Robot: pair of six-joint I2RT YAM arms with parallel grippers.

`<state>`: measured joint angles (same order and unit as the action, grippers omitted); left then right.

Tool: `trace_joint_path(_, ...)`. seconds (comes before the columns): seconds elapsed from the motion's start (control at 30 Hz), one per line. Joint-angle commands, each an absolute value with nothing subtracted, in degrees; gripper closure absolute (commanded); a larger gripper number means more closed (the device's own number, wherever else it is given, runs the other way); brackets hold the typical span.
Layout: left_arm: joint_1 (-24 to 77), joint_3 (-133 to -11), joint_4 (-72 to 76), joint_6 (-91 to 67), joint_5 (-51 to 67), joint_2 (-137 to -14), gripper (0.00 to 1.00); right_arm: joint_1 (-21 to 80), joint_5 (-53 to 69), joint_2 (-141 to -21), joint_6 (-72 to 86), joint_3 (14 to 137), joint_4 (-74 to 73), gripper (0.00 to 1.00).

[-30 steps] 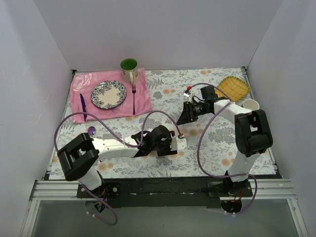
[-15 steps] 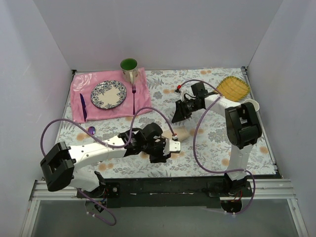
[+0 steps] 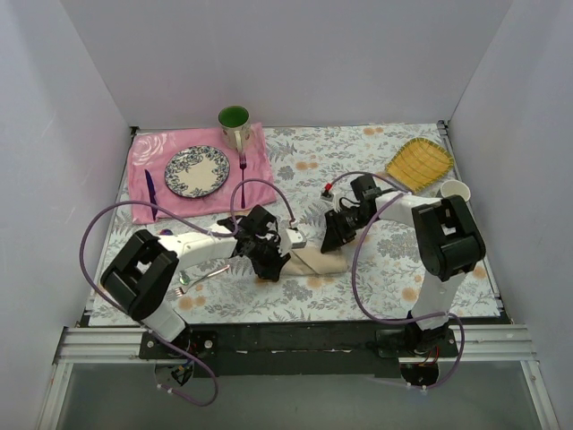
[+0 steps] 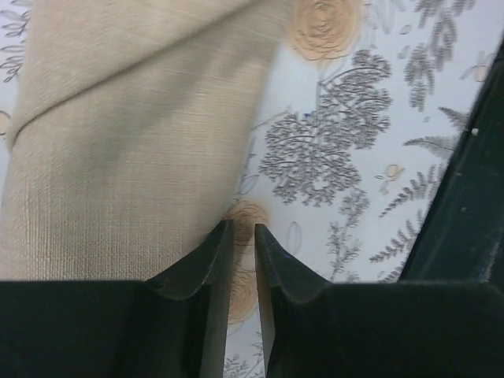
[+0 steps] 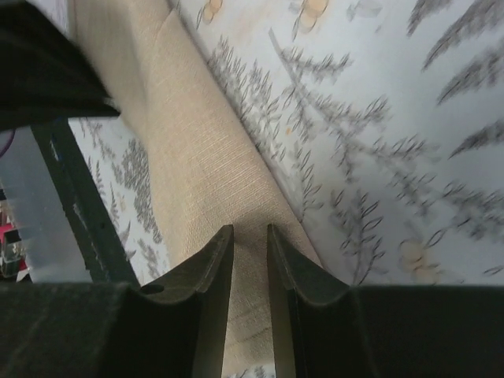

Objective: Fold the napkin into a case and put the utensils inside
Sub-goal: Rotate the smaller rectangle-folded napkin at the center of the board, then pick up the spoon from the corner of the board.

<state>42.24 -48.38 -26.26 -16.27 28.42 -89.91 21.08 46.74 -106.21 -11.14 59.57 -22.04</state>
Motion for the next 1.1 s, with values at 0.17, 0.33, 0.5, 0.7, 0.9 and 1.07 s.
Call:
trace_joint_path(0.17, 34.29, -59.29, -17.59, -16.61, 21.88, -104.65, 0.82, 24.95, 50.1, -95.89, -7.92, 46.77, -18.46, 0.67)
trace_joint_path(0.33, 31.82, -70.82, -19.07, -16.87, 23.29, -111.26, 0.78, 29.18, 50.98, -94.31, -6.77, 45.52, -16.35, 0.64)
trace_joint_path(0.5, 26.29, -72.87, -23.03, -20.12, 31.71, -106.82, 0.64, 27.95, 49.66, -87.66, -9.23, 50.36, -20.83, 0.55)
trace_joint_path(0.7, 21.01, -65.67, -17.24, -36.1, 40.79, -92.4, 0.1, 27.95, 49.75, -73.33, 1.21, 48.08, -8.98, 0.25)
trace_joint_path(0.9, 16.88, -61.44, -5.38, -53.39, 37.89, -77.36, 0.02, 29.44, 48.87, -71.62, 9.63, 48.17, 3.32, 0.01)
trace_joint_path(1.07, 14.77, -59.15, -2.98, -61.07, 34.89, -73.21, 0.02, 31.97, 61.34, -80.84, 18.97, 48.69, 6.5, 0.01)
